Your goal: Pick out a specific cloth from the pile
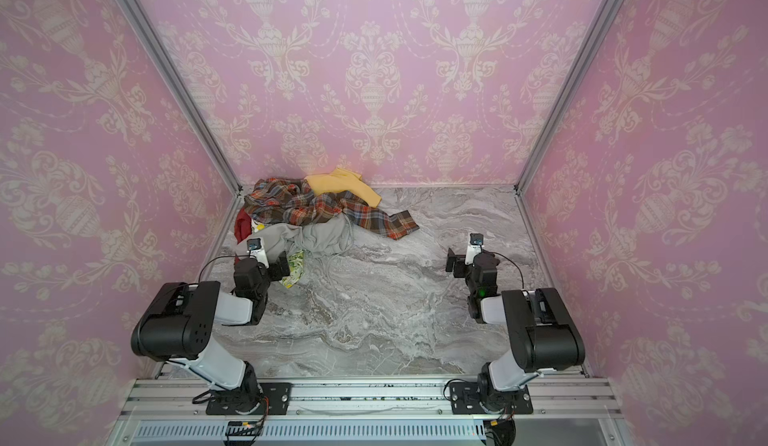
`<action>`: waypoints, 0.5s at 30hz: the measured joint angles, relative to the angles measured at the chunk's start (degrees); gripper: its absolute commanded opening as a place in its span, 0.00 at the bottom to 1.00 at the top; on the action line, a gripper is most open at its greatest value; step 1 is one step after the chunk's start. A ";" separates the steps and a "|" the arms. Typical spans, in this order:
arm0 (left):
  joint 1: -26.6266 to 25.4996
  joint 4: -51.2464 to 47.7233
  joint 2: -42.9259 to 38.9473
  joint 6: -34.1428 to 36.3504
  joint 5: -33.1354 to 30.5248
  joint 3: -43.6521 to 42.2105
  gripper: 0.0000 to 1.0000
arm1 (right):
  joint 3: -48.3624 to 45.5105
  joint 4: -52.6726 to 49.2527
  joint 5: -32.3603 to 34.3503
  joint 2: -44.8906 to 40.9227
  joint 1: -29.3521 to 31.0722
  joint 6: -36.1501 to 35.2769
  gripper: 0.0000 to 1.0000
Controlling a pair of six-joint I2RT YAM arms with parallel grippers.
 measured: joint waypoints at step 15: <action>0.00 -0.07 0.00 0.42 0.28 0.15 0.99 | 0.00 0.00 0.00 0.00 0.00 0.00 1.00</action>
